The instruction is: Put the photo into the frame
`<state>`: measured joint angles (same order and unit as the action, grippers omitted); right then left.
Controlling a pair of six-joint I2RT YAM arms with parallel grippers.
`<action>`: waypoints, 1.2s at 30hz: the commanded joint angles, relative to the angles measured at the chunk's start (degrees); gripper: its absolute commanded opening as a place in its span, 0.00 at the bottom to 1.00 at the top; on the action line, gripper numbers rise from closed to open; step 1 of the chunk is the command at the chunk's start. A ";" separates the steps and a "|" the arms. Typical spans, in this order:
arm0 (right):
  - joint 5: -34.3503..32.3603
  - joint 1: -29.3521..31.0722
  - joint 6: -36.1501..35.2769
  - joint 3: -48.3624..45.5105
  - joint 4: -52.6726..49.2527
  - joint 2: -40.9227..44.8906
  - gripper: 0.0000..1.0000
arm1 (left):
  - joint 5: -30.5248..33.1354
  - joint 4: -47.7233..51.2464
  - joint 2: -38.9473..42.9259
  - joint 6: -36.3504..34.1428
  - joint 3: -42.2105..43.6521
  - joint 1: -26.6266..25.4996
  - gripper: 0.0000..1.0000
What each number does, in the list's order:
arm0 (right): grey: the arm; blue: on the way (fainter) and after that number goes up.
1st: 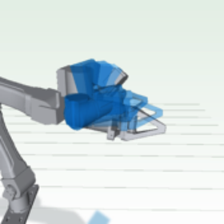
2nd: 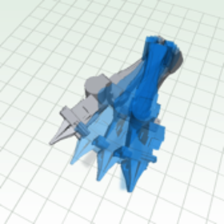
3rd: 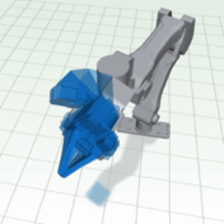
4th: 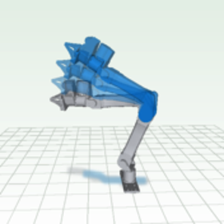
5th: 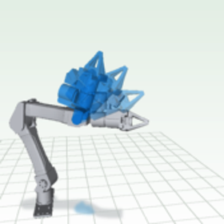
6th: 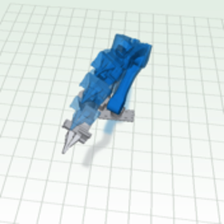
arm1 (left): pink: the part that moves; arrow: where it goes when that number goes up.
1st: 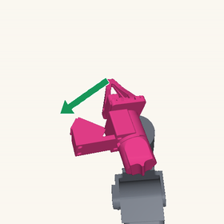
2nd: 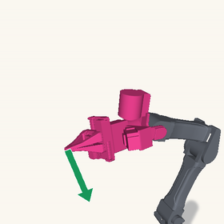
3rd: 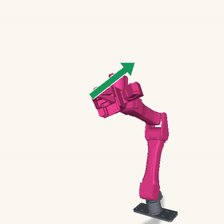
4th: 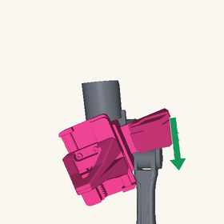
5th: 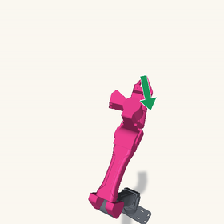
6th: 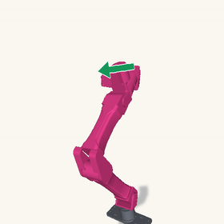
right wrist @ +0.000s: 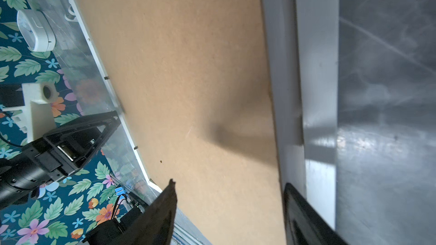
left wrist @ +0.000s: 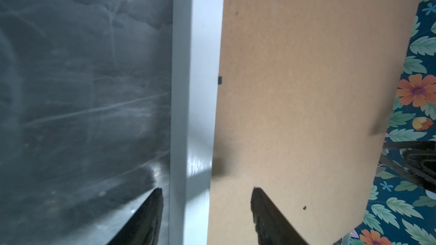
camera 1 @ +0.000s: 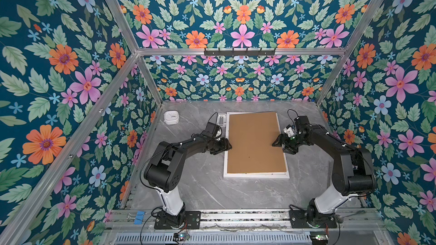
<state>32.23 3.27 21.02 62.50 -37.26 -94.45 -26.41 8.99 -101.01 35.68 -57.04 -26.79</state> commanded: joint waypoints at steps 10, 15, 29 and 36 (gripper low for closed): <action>-2.69 0.07 -0.44 0.89 -1.37 -1.66 0.71 | 0.18 0.23 0.03 0.09 -0.44 -0.37 0.63; -3.46 0.07 -0.23 0.52 -1.55 -1.02 0.71 | 0.23 0.25 0.11 0.09 -0.29 -0.37 0.63; -6.08 6.87 2.07 -3.77 -3.10 11.64 0.74 | 0.49 1.90 1.25 -0.63 -1.00 -0.37 0.64; -10.36 17.55 6.24 -6.84 -2.96 17.55 0.81 | 1.41 4.36 1.17 -2.37 -2.37 -0.20 0.65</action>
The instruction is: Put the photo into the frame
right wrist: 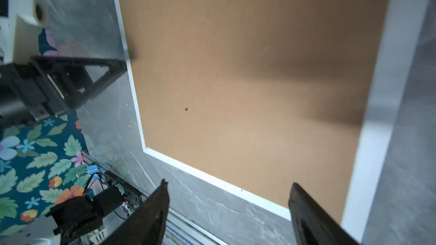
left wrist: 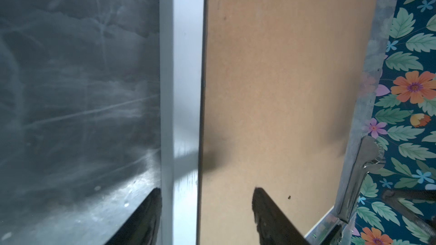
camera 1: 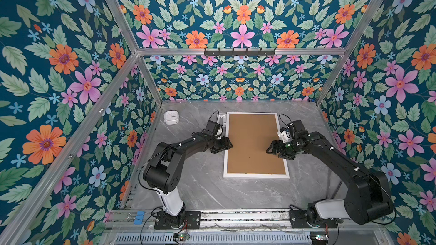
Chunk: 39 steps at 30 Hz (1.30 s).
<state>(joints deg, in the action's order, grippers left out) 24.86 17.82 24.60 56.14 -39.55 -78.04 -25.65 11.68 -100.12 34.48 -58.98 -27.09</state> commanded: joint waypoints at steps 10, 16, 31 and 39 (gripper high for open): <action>-7.34 15.81 11.35 -2.14 0.59 1.39 0.84 | 2.38 3.42 0.51 -2.18 -0.87 0.09 0.65; -7.55 22.65 15.86 -3.55 3.88 -1.38 0.85 | 3.28 4.65 0.85 -2.71 -1.43 0.36 0.65; -14.96 19.26 8.38 12.30 -1.76 -10.72 0.87 | 3.74 3.60 1.16 -1.96 1.14 0.55 0.65; -14.28 14.00 5.26 17.25 -3.77 -12.23 0.87 | 4.06 1.99 0.22 -1.61 1.86 0.05 0.65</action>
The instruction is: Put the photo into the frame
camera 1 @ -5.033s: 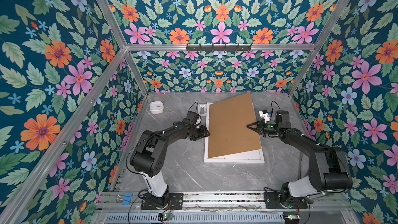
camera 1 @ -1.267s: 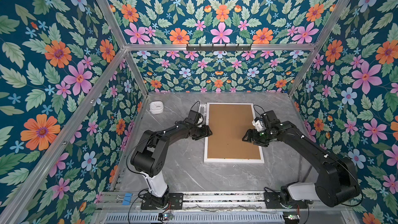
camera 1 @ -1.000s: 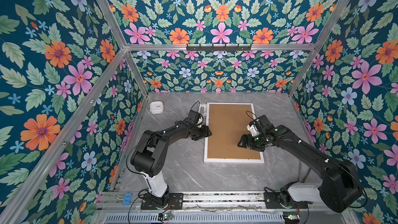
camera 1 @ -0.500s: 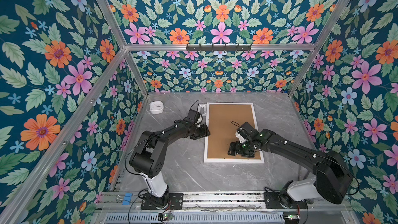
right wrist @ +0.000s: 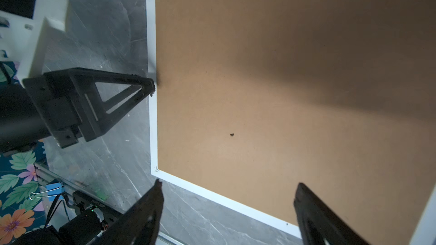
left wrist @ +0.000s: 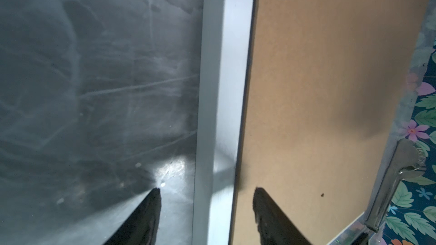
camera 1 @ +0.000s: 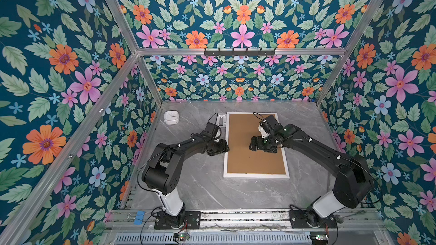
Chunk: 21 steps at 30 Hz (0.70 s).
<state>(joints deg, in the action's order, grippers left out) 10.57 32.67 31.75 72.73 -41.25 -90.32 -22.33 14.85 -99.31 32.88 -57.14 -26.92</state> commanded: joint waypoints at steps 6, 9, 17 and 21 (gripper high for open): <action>0.40 -3.06 -2.46 0.78 -1.68 -0.18 0.87 | 1.99 -0.34 -2.31 -0.21 -0.66 -0.24 0.65; 1.33 -4.58 -2.87 1.63 -1.13 -0.93 0.87 | 2.85 0.74 -3.12 -0.54 -1.04 -0.33 0.64; 3.05 -7.57 -5.37 9.62 -1.15 -8.55 0.86 | 4.68 2.55 -3.78 -0.36 -0.95 -0.33 0.60; 4.68 -7.73 -5.78 11.89 -2.00 -10.39 0.86 | 4.78 2.73 -3.53 -0.36 -0.60 -0.46 0.59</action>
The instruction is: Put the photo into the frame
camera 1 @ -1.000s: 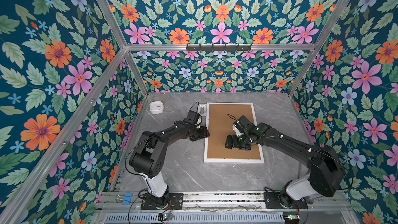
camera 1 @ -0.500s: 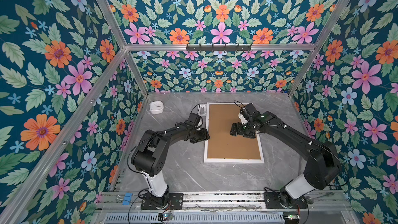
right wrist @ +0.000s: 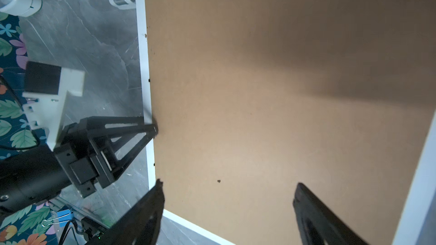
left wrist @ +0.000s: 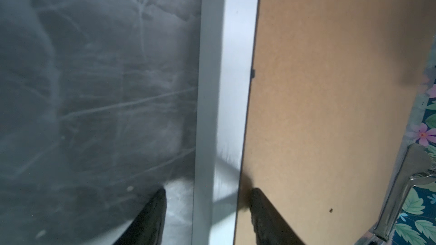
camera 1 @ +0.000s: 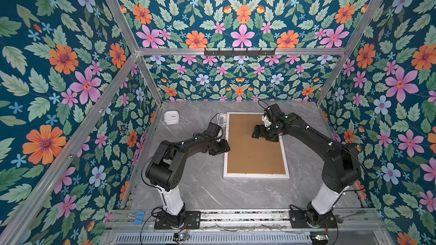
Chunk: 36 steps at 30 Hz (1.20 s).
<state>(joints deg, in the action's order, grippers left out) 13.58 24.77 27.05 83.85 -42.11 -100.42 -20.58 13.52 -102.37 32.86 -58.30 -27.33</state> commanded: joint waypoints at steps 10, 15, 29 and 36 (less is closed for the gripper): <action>-0.44 -1.84 -0.88 -1.91 -2.18 0.11 0.86 | 2.07 4.86 0.80 -0.78 -0.15 0.00 0.60; 1.66 -6.85 -0.15 -12.49 1.55 6.55 0.85 | 0.04 4.44 1.45 -0.69 -0.49 0.01 0.62; 4.70 -14.53 -1.91 -31.78 5.66 19.66 0.85 | -6.20 3.96 4.78 -0.12 -0.06 -0.20 0.63; 5.93 -14.71 -2.17 -35.36 7.75 20.35 0.85 | -6.35 3.77 5.43 0.84 -0.15 -1.70 0.62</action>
<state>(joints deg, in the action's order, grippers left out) 18.96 10.09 25.76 49.12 -35.90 -80.23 -26.50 17.10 -97.25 33.01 -58.35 -28.58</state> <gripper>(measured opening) 0.850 0.623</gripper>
